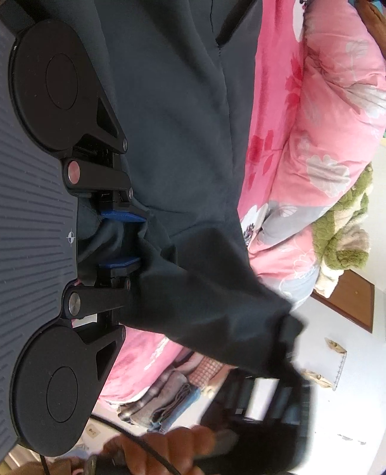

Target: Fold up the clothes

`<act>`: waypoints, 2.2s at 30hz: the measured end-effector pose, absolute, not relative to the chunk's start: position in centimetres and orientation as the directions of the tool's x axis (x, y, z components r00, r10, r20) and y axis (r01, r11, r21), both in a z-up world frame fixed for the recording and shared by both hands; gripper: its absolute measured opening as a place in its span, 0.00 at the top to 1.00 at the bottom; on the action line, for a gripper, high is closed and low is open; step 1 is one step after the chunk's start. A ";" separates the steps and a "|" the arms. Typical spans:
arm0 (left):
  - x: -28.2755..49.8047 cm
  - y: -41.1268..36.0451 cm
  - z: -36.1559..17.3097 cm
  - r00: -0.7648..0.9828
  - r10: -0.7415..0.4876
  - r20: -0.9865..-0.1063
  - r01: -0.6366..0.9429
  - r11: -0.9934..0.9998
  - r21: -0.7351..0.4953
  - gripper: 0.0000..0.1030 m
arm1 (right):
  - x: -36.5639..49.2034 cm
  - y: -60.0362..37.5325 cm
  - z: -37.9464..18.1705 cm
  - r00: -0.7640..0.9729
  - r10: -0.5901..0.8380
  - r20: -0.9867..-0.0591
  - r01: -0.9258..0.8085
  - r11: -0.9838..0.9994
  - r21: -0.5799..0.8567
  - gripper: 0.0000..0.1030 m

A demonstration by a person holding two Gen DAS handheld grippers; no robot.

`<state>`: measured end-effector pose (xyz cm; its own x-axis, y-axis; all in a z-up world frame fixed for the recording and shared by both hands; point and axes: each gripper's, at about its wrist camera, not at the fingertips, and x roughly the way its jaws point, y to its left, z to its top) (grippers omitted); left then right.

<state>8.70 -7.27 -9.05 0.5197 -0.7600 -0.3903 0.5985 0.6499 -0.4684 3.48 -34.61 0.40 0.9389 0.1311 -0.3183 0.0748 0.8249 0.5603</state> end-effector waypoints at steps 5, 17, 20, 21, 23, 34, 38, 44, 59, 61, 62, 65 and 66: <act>8.3 -6.1 -8.8 0.536 -0.757 -0.373 0.582 0.652 -0.487 0.75 | 4.2 -29.5 2.1 0.913 0.246 -0.326 -0.059 0.870 0.490 0.90; 5.0 -0.1 -6.7 0.606 -0.735 -0.305 0.543 0.662 -0.516 0.74 | 3.2 -21.8 3.7 0.853 0.395 -0.340 -0.250 0.882 0.399 0.90; 2.7 3.8 -5.4 0.656 -0.706 -0.266 0.520 0.679 -0.518 0.71 | 3.1 -20.2 3.5 0.835 0.428 -0.346 -0.287 0.875 0.390 0.90; 2.0 5.1 -5.0 0.677 -0.691 -0.252 0.510 0.688 -0.516 0.70 | 3.1 -19.6 3.4 0.828 0.439 -0.349 -0.300 0.872 0.386 0.90; 0.5 8.1 -4.2 0.732 -0.643 -0.225 0.478 0.721 -0.502 0.68 | 3.0 -18.1 3.1 0.817 0.453 -0.356 -0.326 0.873 0.364 0.90; -1.4 15.9 -6.6 0.860 -0.395 -0.322 0.204 0.846 -0.493 0.67 | 2.2 -11.4 1.3 0.758 0.519 -0.395 -0.450 0.855 0.259 0.90; -2.1 17.1 -6.7 0.873 -0.383 -0.304 0.179 0.829 -0.530 0.67 | 1.1 -8.8 0.9 0.739 0.530 -0.417 -0.501 0.845 0.185 0.90; -1.1 18.5 -8.0 0.858 -0.411 -0.307 0.161 0.784 -0.599 0.67 | -0.2 -6.2 0.5 0.714 0.542 -0.444 -0.562 0.821 0.098 0.90; 0.0 20.3 -10.1 0.829 -0.475 -0.296 0.125 0.673 -0.729 0.67 | -5.2 0.9 -5.0 0.723 0.460 -0.516 -0.666 0.663 -0.342 0.86; -0.1 20.5 -10.0 0.833 -0.472 -0.291 0.123 0.669 -0.733 0.67 | -5.4 1.1 -5.5 0.722 0.457 -0.519 -0.669 0.651 -0.359 0.84; -0.3 20.6 -9.8 0.836 -0.469 -0.285 0.125 0.669 -0.733 0.67 | -5.4 1.2 -5.7 0.723 0.457 -0.518 -0.670 0.646 -0.365 0.82; -0.5 20.8 -9.5 0.842 -0.464 -0.276 0.127 0.667 -0.735 0.67 | -5.7 1.1 -5.8 0.719 0.471 -0.512 -0.678 0.639 -0.364 0.70; -0.6 20.8 -9.4 0.843 -0.463 -0.275 0.126 0.667 -0.735 0.67 | -5.9 1.1 -5.6 0.719 0.479 -0.504 -0.680 0.636 -0.365 0.62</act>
